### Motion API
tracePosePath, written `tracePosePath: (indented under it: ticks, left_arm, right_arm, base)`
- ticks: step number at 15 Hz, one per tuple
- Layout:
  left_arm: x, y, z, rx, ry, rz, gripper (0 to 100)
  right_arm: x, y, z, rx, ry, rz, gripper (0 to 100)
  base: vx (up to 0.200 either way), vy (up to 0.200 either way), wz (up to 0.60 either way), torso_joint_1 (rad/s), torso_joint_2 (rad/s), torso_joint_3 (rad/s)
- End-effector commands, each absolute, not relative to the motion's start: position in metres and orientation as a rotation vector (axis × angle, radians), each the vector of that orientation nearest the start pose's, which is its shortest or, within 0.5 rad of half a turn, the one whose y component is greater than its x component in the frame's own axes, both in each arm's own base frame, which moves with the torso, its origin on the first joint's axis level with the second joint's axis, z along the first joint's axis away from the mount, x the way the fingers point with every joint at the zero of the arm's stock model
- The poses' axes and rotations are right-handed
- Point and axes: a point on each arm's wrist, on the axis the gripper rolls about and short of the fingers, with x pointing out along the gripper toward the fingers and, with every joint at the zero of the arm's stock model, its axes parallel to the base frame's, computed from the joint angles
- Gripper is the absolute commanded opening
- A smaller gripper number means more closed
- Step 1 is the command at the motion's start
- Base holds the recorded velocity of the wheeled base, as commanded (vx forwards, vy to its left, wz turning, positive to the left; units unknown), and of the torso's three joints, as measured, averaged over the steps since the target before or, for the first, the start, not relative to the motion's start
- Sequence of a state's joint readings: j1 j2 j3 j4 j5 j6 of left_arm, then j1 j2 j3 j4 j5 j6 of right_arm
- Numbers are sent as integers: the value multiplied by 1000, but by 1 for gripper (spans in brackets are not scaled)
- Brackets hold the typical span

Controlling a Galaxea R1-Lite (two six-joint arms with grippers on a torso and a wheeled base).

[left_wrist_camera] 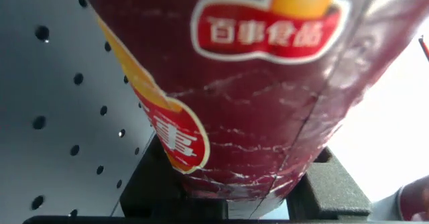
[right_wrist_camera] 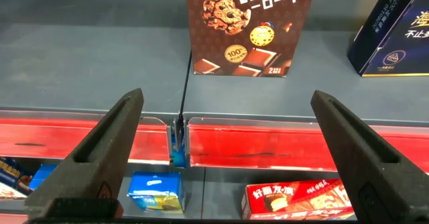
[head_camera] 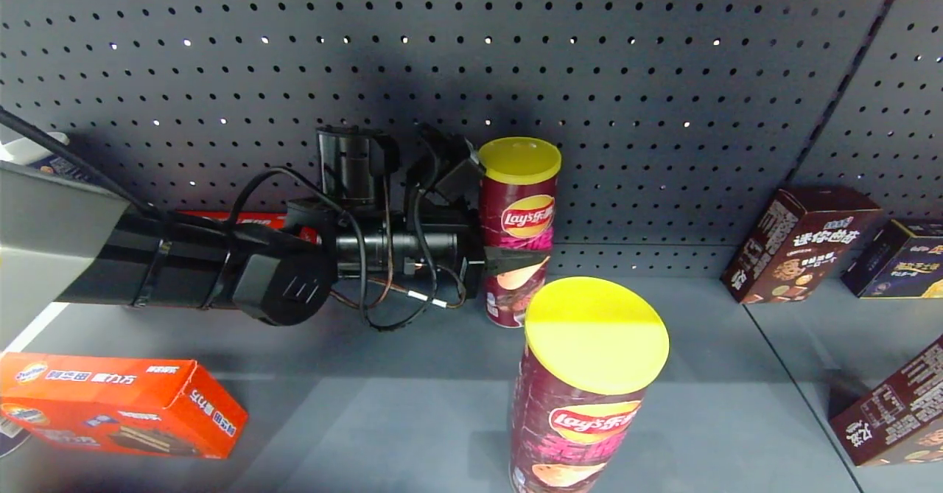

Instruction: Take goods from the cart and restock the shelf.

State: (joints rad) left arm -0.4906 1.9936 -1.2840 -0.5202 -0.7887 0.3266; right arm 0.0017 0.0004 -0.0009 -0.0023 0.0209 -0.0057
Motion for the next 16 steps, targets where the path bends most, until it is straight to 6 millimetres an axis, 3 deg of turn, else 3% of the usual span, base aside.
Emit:
tracePosePath:
  ticks: [1,7,8,11,16]
  left_arm:
    - [346,-203,196,249,-2,-1296,0]
    - [347,-204,194,256,-18,-1298,0]
    - [347,-204,194,263,-24,-1296,100]
    - [345,-204,192,265,-21,-1298,100]
    - [318,-176,205,271,-30,-1248,100]
  right_arm:
    - [-23,0,76,-6,-3,23,100]
    - [-23,0,76,-6,-3,21,100]
    - [-23,0,76,-6,-3,21,100]
    - [-23,0,76,-6,-5,21,100]
    - [-23,0,76,-6,-5,21,100]
  base:
    - [0,0,0,0,0,0]
    - [0,0,0,0,0,0]
    - [0,0,0,0,0,0]
    - [0,0,0,0,0,0]
    - [0,0,0,0,0,0]
